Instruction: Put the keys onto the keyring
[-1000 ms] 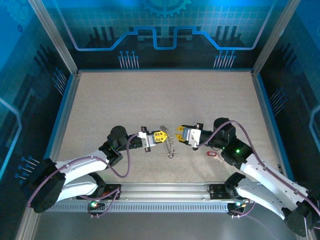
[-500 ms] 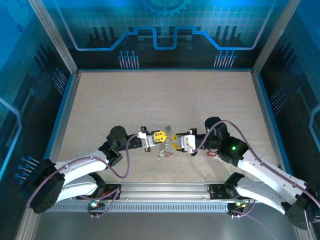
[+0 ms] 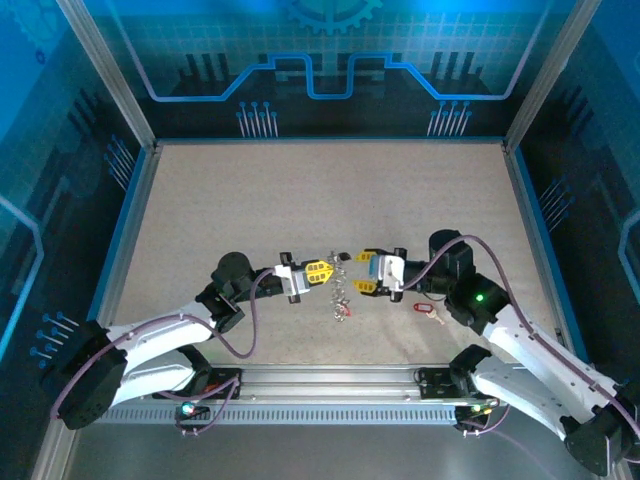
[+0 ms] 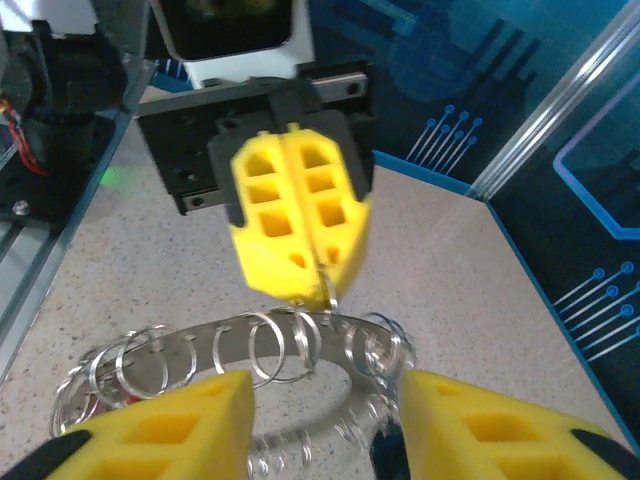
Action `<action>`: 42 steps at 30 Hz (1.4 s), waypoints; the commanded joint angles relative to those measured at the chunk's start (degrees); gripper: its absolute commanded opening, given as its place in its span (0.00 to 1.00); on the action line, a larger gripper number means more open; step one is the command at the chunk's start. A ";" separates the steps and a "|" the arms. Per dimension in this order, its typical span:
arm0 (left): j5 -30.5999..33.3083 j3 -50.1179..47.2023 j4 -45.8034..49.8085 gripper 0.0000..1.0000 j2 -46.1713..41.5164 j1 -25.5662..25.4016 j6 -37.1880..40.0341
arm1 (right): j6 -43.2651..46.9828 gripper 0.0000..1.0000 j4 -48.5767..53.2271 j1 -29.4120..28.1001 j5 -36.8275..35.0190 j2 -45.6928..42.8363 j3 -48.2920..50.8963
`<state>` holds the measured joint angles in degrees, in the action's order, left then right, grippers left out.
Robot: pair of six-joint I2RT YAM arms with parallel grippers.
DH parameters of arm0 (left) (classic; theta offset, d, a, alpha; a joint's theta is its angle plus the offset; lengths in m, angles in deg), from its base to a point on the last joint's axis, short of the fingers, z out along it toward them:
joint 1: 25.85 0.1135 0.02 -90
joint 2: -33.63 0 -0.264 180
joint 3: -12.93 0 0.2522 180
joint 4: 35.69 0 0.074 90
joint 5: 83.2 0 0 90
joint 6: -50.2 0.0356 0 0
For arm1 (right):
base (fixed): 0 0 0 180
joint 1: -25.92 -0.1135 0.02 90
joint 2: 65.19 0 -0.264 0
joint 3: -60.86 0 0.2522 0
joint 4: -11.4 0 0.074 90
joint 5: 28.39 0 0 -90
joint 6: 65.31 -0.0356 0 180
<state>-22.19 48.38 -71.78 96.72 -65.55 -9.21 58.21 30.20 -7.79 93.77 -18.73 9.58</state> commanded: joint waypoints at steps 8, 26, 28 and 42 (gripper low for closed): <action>-0.63 0.49 -2.85 0.00 -1.92 -0.12 1.05 | -8.92 0.49 -1.07 1.97 12.02 8.02 -1.80; 1.08 -0.49 -2.54 0.00 -2.40 -0.13 1.40 | -5.27 0.35 2.61 3.48 24.13 11.87 -4.05; 1.97 -0.55 -2.45 0.00 -2.43 -0.12 1.45 | -4.09 0.33 4.08 3.53 23.71 11.73 -4.05; 1.66 0.44 -1.63 0.00 -1.26 -0.18 2.61 | -1.82 0.45 -3.06 3.39 9.39 5.03 -0.10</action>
<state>-19.70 48.23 -71.71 95.80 -65.55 -8.07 56.57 32.34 -4.75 107.78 -12.11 7.98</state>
